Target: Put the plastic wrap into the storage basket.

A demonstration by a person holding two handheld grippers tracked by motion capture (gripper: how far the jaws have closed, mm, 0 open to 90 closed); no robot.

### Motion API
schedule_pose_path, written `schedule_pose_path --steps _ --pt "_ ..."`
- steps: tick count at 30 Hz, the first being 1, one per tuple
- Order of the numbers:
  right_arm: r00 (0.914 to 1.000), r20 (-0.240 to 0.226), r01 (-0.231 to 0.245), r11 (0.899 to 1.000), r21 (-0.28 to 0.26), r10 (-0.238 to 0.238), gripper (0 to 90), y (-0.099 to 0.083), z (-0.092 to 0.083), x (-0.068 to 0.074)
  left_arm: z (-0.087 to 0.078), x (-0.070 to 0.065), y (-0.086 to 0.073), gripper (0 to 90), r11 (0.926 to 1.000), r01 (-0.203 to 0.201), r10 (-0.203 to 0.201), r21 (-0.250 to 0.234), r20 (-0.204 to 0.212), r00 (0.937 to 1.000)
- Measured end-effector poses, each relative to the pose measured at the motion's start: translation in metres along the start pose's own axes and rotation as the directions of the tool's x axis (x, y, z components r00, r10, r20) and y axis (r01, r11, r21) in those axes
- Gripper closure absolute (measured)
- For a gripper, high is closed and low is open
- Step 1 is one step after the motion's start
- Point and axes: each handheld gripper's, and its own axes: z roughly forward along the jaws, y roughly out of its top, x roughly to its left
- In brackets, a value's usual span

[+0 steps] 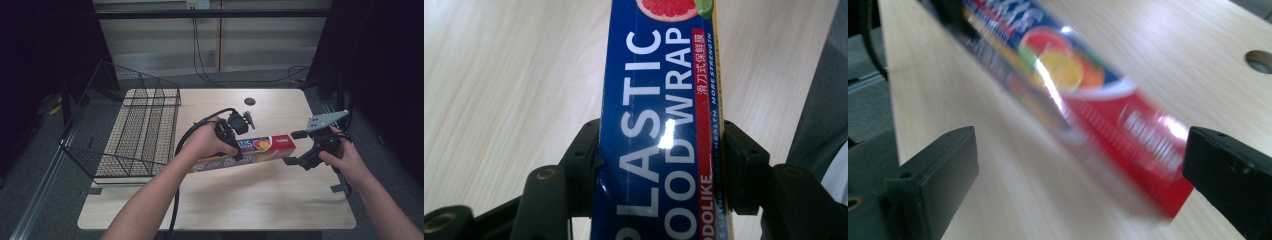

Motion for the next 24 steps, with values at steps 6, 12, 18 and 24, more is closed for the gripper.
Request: schedule_pose_path --steps 6,12,18,24 --pt "1.0000 -0.006 0.004 1.000 0.016 -0.004 2.4 -0.008 0.007 0.007 -0.018 0.015 -0.011 44.3 0.9933 0.115 -0.115 -0.008 -0.027 0.9930" --pt "0.9998 -0.006 -0.016 1.000 0.019 0.016 2.2 -0.014 0.019 0.016 -0.032 0.026 -0.017 44.2 0.9864 0.164 -0.164 -0.011 -0.070 0.9840" --pt "0.9982 0.011 -0.059 0.998 0.033 0.059 2.4 -0.023 0.032 0.020 -0.042 0.036 -0.025 44.2 0.9708 0.239 -0.240 -0.014 -0.088 0.9668" --pt "0.9966 0.048 -0.068 0.997 0.020 0.067 2.3 -0.032 0.042 0.021 -0.051 0.046 -0.031 44.2 0.9532 0.300 -0.302 -0.034 -0.122 0.9454"
